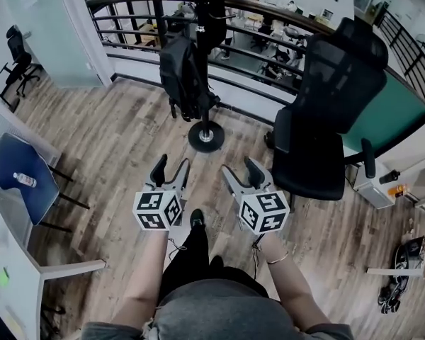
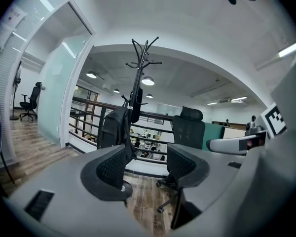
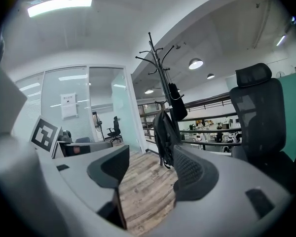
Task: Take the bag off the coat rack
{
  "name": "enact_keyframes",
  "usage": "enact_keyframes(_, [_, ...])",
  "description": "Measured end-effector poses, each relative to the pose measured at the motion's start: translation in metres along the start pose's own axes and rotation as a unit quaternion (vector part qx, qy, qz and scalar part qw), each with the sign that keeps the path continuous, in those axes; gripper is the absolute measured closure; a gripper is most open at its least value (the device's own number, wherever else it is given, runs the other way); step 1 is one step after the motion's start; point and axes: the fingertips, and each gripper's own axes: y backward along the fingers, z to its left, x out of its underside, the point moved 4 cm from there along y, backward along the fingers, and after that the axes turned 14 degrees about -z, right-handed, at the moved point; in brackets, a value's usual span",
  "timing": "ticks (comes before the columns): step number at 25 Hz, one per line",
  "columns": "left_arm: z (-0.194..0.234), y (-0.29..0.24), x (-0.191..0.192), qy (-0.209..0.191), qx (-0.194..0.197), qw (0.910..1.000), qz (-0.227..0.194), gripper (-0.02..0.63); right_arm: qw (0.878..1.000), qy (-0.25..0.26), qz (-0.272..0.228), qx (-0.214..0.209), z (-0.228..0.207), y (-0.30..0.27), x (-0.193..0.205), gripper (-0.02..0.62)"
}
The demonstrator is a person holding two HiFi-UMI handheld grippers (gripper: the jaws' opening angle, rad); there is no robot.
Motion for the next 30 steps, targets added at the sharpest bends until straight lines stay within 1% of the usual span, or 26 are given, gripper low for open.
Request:
enact_keyframes(6, [0.041, -0.062, -0.004, -0.009, 0.01, 0.9998, 0.011, 0.354, 1.0, 0.004, 0.013, 0.009, -0.019, -0.069, 0.001, 0.321])
enact_keyframes(17, [0.102, -0.159, -0.017, 0.0, 0.022, 0.9994, 0.024, 0.354, 0.999, 0.025, 0.02, 0.017, -0.034, -0.183, -0.011, 0.322])
enact_keyframes(23, [0.118, -0.188, -0.019, 0.0, 0.022, 0.9994, 0.027, 0.354, 0.998, 0.049, 0.035, 0.018, -0.039, -0.219, -0.01, 0.322])
enact_keyframes(30, [0.126, -0.214, -0.016, 0.006, 0.012, 0.9996, 0.026, 0.354, 0.996, 0.058, 0.06, 0.011, -0.055, -0.245, 0.007, 0.322])
